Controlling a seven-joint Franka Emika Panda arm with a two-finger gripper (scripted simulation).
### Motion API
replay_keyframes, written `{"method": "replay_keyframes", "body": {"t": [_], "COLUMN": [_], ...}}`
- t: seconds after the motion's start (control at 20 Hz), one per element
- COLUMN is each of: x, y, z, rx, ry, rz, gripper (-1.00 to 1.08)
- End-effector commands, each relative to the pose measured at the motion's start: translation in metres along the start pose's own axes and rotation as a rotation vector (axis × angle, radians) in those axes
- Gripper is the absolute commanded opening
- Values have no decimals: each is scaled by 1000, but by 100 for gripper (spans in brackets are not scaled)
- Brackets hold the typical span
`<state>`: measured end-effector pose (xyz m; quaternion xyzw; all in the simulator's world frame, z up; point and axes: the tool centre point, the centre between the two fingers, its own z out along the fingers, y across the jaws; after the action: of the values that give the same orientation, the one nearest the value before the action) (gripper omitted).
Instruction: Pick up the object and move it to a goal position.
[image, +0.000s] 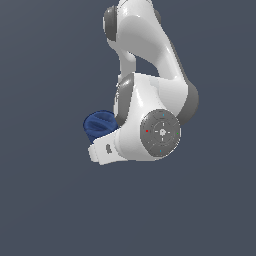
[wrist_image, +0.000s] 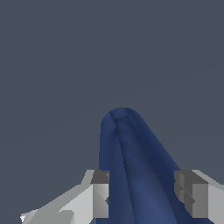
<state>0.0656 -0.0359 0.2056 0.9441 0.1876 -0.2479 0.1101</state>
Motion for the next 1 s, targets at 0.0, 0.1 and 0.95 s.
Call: {"method": "replay_keyframes", "body": {"t": [0.0, 0.1, 0.95], "x": [0, 0, 1], "y": [0, 0, 0], "z": [5, 9, 14], "rx": [0, 0, 0], "ry": [0, 0, -1], "rz": [0, 0, 0], "gripper": [28, 28, -100]}}
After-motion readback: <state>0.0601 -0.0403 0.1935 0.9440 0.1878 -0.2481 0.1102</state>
